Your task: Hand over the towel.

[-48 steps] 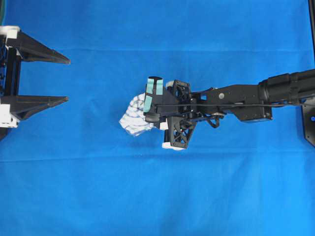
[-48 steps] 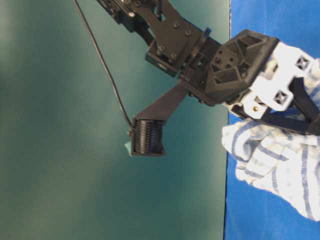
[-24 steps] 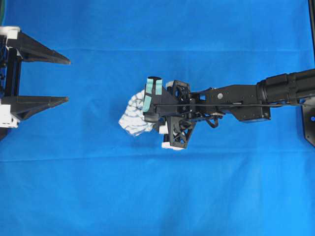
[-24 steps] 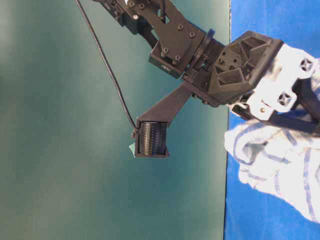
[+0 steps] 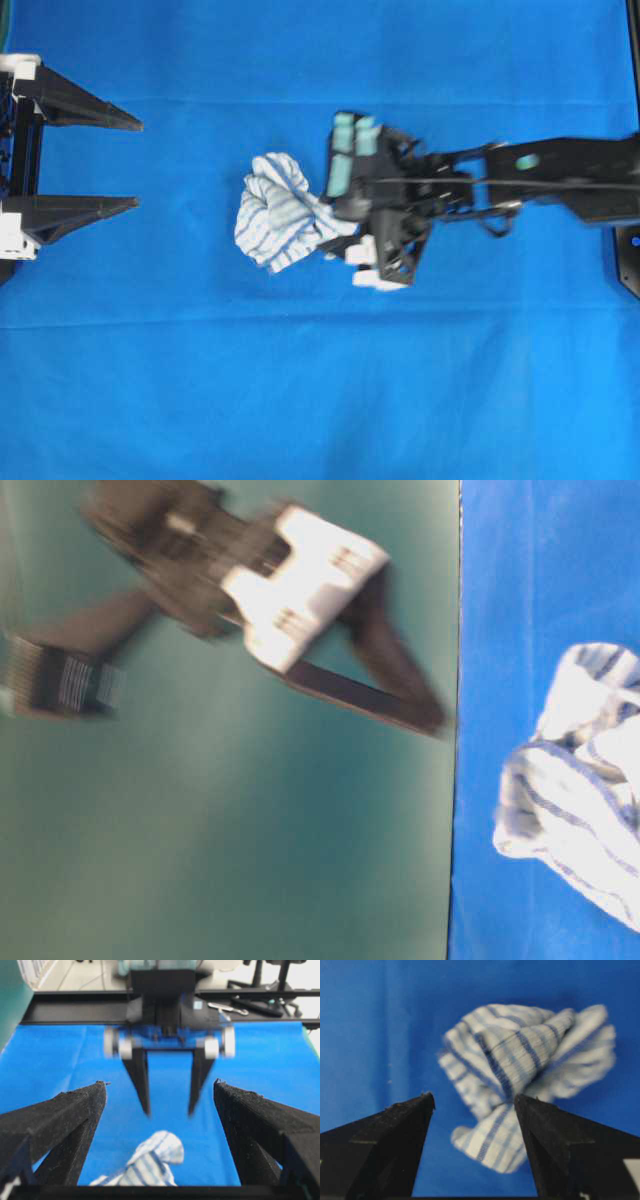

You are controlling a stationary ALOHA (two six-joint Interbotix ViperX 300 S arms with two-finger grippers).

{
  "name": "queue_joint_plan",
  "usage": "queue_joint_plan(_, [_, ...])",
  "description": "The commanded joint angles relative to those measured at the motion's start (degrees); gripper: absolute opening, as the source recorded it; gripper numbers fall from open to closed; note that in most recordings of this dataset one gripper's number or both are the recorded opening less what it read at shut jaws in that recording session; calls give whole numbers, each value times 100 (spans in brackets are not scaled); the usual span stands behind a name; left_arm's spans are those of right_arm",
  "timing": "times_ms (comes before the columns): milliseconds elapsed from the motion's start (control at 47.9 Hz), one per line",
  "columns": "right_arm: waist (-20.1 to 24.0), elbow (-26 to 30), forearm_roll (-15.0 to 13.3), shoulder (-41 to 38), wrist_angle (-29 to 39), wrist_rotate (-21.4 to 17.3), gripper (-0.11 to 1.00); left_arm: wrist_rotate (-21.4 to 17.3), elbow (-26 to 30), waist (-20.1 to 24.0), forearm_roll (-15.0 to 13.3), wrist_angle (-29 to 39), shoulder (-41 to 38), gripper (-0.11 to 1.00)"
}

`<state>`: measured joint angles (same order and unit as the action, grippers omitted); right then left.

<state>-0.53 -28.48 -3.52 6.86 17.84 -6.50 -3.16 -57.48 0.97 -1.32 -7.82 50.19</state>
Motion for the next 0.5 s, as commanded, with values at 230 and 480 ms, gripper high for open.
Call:
queue_joint_plan(230, [0, -747, -237, 1521, -1389, 9, 69, 9, 53, 9, 0, -53, -26, 92])
queue_joint_plan(480, [0, -1116, -246, 1846, -2109, 70, 69, 9, 53, 9, 0, -53, -26, 92])
